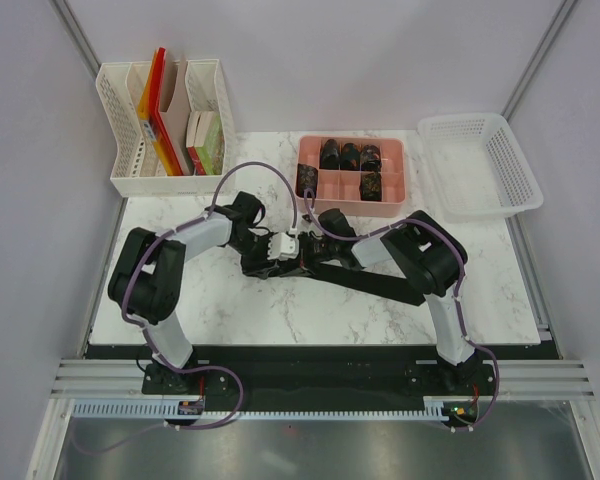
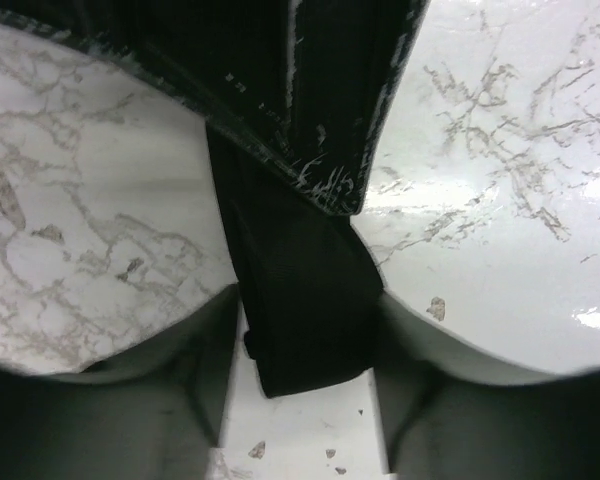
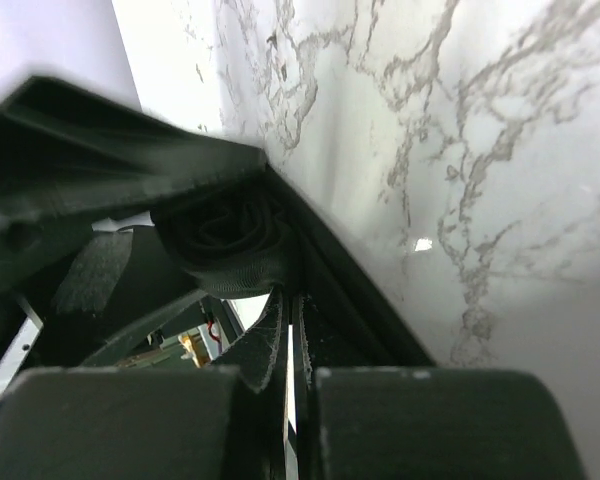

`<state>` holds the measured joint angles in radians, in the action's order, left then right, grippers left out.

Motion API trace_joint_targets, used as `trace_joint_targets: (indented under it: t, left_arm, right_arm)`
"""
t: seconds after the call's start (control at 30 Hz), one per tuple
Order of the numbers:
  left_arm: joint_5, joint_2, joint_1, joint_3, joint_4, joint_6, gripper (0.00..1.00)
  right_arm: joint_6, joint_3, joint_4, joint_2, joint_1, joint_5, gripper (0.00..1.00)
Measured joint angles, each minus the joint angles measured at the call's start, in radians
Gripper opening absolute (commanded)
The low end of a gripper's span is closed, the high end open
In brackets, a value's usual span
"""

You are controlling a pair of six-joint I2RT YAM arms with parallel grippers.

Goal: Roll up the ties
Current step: Roll the tie at the center of the board.

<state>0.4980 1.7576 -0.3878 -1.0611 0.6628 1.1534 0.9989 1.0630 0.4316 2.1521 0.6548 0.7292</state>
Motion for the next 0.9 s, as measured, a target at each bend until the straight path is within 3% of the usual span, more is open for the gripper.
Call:
trace_joint_targets:
  t: [0.03,0.13,0.47,0.8,0.9]
  left_arm:
    - [0.000,0.001,-0.006,0.000,0.000,-0.003,0.34]
    - [-0.017,0.003,-0.018,0.000,0.000,-0.003,0.25]
    - [-0.043,-0.037,-0.018,0.039,0.051,0.014,0.22]
    - [-0.079,-0.059,-0.018,0.054,0.138,0.014,0.22]
    - [-0.080,-0.059,-0.018,0.054,0.145,0.014,0.23]
  right_arm:
    - [-0.001,0.001,0.000,0.000,0.000,0.000,0.00]
    - [-0.018,0.014,-0.021,0.000,-0.003,0.006,0.03]
    - [-0.185,0.071,-0.216,-0.036,-0.012,0.054,0.33]
    - [-0.358,0.075,-0.429,-0.106,-0.067,0.074,0.35]
    - [-0.326,0.064,-0.386,-0.121,-0.065,0.055,0.37]
